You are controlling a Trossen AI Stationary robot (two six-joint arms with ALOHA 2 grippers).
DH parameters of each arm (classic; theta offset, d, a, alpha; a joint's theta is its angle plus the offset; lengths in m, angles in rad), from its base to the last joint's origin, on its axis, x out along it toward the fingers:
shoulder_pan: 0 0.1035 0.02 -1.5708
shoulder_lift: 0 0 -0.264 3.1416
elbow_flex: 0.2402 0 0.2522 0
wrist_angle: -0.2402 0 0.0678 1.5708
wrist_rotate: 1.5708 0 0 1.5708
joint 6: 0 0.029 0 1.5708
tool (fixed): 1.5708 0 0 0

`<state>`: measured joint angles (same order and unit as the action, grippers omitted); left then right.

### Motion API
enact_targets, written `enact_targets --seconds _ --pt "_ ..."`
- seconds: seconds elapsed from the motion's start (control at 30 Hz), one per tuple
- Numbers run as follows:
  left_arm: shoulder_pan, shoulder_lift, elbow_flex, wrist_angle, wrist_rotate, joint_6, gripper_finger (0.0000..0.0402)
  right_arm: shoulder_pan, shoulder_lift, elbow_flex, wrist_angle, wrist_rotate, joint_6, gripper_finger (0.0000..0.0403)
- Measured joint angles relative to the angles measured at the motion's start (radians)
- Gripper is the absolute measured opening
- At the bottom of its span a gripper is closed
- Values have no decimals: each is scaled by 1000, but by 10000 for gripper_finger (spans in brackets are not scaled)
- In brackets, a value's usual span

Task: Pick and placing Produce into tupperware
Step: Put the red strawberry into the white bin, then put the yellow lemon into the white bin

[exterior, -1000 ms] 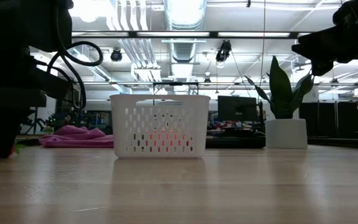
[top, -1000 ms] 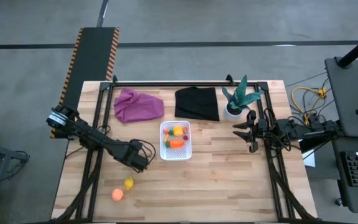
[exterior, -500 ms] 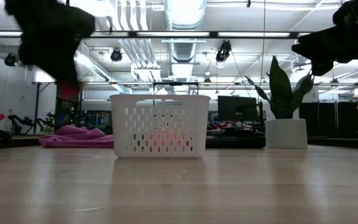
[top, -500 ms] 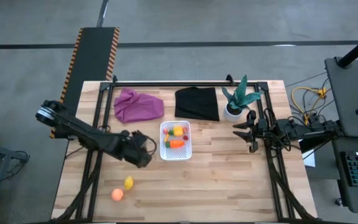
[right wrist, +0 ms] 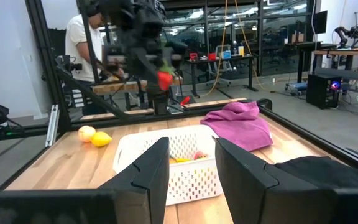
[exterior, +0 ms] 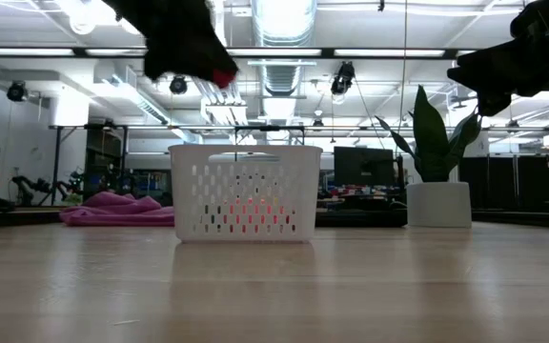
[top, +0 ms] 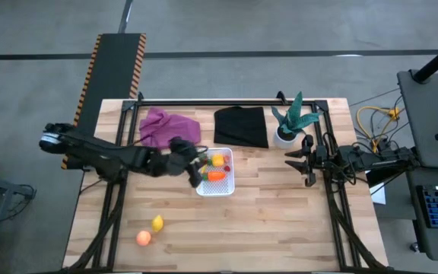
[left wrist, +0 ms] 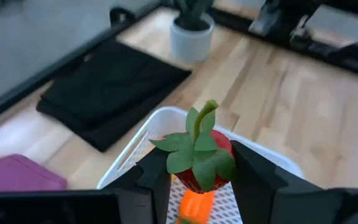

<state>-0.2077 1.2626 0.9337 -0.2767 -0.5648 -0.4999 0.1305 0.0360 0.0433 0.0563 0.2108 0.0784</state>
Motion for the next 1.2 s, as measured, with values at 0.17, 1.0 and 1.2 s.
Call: enact_targets --seconds 0.17,1.0,1.2 --pt "96 137 3 50 86 11 113 0 0 0 0 0 0 123" --pt "169 302 27 -64 135 43 161 0 0 0 -48 0 0 123" --pt "169 314 31 -64 135 69 222 0 0 0 -46 0 0 123"
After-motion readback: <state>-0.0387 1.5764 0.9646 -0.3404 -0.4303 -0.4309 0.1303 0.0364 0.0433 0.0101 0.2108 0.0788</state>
